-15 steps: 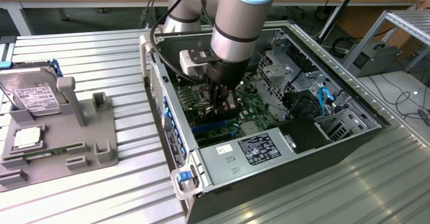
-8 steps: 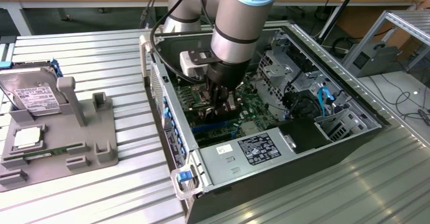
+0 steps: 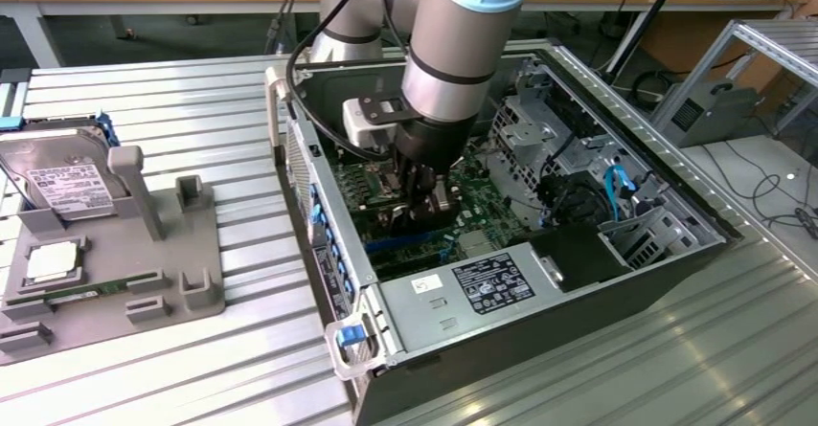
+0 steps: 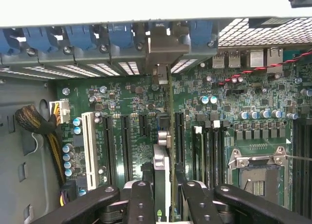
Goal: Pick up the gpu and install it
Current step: 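Insert the gpu into the slot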
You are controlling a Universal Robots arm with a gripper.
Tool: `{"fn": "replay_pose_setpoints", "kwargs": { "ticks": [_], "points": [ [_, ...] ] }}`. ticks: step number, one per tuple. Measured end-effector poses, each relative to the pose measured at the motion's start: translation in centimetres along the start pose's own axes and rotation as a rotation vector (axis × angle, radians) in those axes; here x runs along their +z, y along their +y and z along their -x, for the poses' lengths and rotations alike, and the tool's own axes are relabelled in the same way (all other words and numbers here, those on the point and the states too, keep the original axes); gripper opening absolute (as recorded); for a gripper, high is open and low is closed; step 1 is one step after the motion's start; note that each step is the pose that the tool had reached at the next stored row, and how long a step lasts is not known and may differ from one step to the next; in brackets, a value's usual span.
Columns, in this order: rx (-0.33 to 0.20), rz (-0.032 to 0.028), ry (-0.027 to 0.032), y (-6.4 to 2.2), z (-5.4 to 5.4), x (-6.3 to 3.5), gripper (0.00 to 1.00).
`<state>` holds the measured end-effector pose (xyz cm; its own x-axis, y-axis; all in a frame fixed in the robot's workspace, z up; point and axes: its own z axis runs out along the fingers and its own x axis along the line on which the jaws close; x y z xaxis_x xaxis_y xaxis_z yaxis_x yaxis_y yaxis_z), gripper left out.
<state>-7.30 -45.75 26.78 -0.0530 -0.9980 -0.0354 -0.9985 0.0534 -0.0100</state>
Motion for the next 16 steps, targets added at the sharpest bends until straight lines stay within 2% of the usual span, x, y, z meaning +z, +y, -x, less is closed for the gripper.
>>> {"fn": "replay_pose_setpoints", "kwargs": {
  "ticks": [2,5,8,16],
  "points": [
    [0.000,0.0000,-0.0001,-0.01,0.01,-0.37,0.27],
    [0.000,0.0008,0.0002,-0.08,0.00,-0.37,0.27],
    [0.000,0.0041,0.0003,-0.23,0.00,-0.17,0.27],
    [0.000,0.0040,0.0001,-0.12,-0.03,0.37,0.27]
  ]
}}
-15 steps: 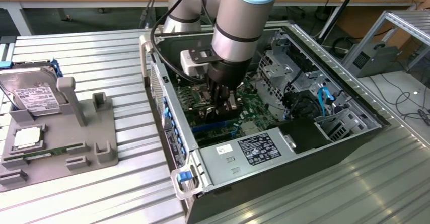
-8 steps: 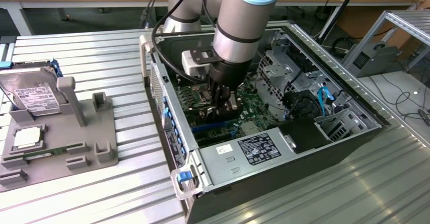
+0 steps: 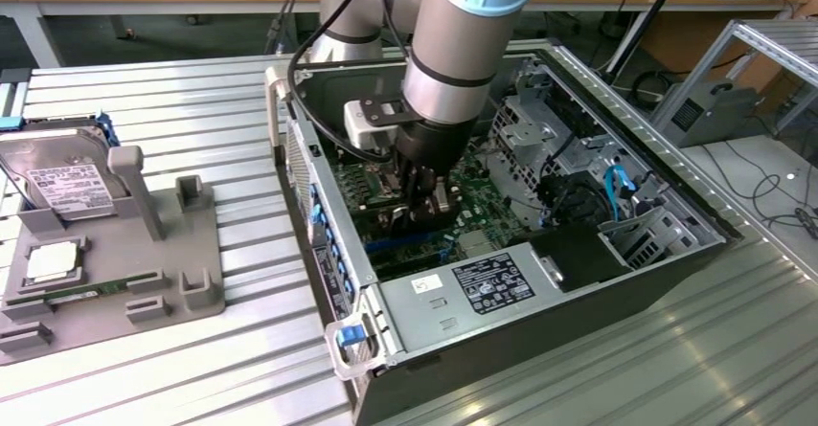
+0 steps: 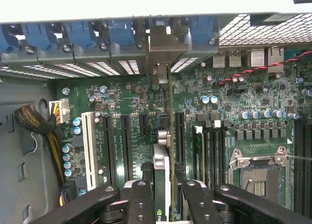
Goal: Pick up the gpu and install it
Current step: 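Insert the gpu into the slot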
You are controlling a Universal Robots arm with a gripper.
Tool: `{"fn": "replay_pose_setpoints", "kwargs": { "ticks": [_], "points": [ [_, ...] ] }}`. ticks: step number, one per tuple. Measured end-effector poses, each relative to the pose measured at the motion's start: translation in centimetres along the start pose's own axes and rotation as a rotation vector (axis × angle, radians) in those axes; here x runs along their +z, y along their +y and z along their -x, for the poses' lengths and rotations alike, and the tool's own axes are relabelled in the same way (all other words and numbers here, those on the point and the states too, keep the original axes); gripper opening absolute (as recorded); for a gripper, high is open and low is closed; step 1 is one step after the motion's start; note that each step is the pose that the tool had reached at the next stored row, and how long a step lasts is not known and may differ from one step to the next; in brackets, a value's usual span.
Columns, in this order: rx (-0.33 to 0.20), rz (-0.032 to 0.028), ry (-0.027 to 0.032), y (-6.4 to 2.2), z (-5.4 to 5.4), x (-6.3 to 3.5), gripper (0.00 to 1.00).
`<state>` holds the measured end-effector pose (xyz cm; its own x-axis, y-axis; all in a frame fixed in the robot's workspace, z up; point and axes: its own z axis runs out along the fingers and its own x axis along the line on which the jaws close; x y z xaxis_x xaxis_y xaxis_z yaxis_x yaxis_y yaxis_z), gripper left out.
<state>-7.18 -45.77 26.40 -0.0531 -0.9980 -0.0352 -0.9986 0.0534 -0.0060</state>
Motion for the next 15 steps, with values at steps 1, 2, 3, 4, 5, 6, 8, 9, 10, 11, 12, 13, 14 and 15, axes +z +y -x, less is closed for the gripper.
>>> {"fn": "replay_pose_setpoints", "kwargs": {
  "ticks": [1,2,3,4,5,6,8,9,10,11,12,13,14,15],
  "points": [
    [0.000,0.0001,0.0000,0.00,0.00,0.06,0.27],
    [0.000,0.0001,0.0000,0.00,-0.01,0.20,0.27],
    [0.000,0.0002,0.0002,0.00,-0.01,0.27,0.27],
    [0.000,0.0003,0.0004,0.00,-0.02,0.32,0.27],
    [0.000,0.0003,0.0004,0.01,-0.02,0.36,0.27],
    [0.000,0.0001,0.0009,0.00,-0.01,0.38,0.27],
    [0.000,0.0000,0.0017,0.00,-0.02,0.38,0.27],
    [0.000,0.0000,0.0019,0.00,-0.02,0.38,0.27],
    [0.000,0.0000,0.0018,0.01,-0.01,0.38,0.27],
    [0.000,0.0000,0.0019,0.03,-0.02,0.38,0.27],
    [0.000,0.0000,0.0019,0.05,-0.01,0.38,0.27],
    [0.000,0.0000,0.0018,0.05,-0.01,0.38,0.27],
    [0.000,0.0000,0.0019,0.05,-0.02,0.38,0.27],
    [0.000,0.0000,0.0019,0.05,-0.02,0.38,0.27]
  ]
}}
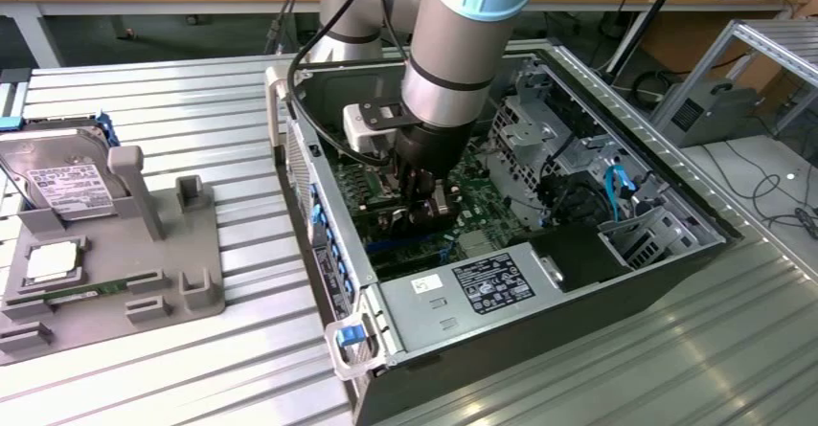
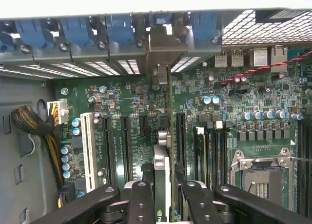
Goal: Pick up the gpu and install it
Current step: 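Insert the gpu into the slot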
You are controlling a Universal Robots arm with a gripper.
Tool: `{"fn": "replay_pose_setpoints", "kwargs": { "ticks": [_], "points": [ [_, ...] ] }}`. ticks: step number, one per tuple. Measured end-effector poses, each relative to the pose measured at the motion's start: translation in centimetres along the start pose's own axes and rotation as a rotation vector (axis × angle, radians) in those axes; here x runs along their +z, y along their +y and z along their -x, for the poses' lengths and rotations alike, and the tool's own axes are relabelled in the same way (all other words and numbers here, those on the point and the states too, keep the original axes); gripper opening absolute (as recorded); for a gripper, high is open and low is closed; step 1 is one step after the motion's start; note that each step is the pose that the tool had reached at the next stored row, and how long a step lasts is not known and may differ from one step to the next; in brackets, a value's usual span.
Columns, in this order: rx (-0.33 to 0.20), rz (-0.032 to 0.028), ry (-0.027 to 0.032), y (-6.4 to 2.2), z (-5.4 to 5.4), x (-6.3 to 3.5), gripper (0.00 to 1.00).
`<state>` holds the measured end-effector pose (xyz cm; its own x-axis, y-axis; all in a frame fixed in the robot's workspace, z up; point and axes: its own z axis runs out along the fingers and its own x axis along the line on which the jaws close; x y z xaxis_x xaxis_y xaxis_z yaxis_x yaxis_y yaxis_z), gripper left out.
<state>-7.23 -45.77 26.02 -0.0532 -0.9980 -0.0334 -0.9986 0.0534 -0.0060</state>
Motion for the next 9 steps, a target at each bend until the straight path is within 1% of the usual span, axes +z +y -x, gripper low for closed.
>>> {"fn": "replay_pose_setpoints", "kwargs": {
  "ticks": [3,4,5,6,7,9],
  "points": [
    [0.000,0.0000,0.0000,0.00,0.00,0.00,0.27],
    [0.000,-0.0001,0.0014,0.00,0.00,0.00,0.27],
    [0.000,-0.0003,0.0046,0.00,0.00,0.01,0.27],
    [0.000,-0.0007,0.0122,0.00,0.00,0.00,0.27],
    [0.000,-0.0007,0.0136,0.00,0.00,0.00,0.27],
    [0.000,-0.0007,0.0136,0.00,0.00,0.00,0.27]
  ]
}}
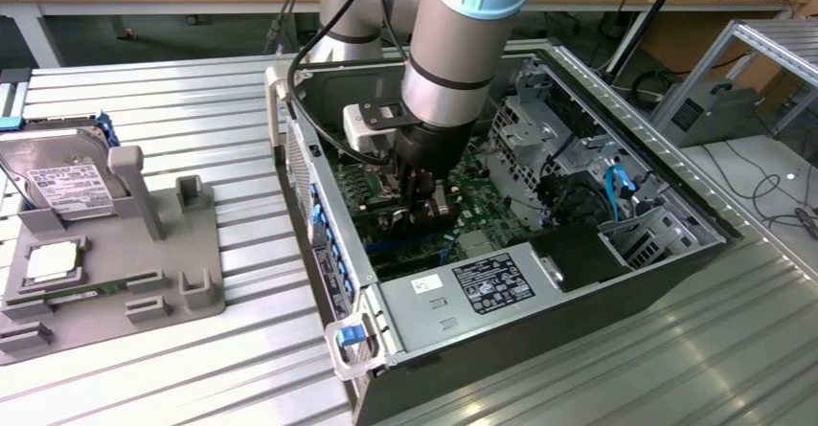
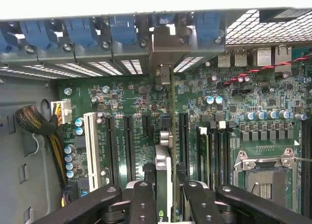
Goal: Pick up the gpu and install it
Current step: 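Insert the gpu into the slot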
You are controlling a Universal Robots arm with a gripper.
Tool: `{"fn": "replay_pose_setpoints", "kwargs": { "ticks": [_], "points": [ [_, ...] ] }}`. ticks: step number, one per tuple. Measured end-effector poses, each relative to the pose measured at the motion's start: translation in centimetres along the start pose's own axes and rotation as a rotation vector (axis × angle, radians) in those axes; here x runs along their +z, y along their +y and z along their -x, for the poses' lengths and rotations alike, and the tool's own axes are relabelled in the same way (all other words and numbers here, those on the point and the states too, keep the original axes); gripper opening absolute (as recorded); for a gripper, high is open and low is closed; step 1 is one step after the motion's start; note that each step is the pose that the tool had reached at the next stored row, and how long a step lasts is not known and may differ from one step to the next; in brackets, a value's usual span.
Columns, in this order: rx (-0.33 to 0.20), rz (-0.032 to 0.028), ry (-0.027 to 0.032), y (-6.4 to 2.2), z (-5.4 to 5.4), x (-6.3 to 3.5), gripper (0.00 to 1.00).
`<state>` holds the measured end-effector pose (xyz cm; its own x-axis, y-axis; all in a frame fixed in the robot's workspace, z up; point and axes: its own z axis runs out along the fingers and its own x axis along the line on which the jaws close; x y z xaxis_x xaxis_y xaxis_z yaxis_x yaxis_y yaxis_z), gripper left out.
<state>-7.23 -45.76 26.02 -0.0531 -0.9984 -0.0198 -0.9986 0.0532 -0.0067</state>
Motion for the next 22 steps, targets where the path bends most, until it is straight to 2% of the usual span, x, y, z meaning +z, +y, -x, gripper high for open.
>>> {"fn": "replay_pose_setpoints", "kwargs": {
  "ticks": [8,13,22],
  "points": [
    [-0.002,0.0000,-0.0002,0.03,0.02,-0.19,0.27],
    [-0.029,0.0006,-0.0002,0.04,0.14,-0.19,0.27],
    [-0.029,0.0005,-0.0003,0.04,0.14,-0.08,0.27]
  ]
}}
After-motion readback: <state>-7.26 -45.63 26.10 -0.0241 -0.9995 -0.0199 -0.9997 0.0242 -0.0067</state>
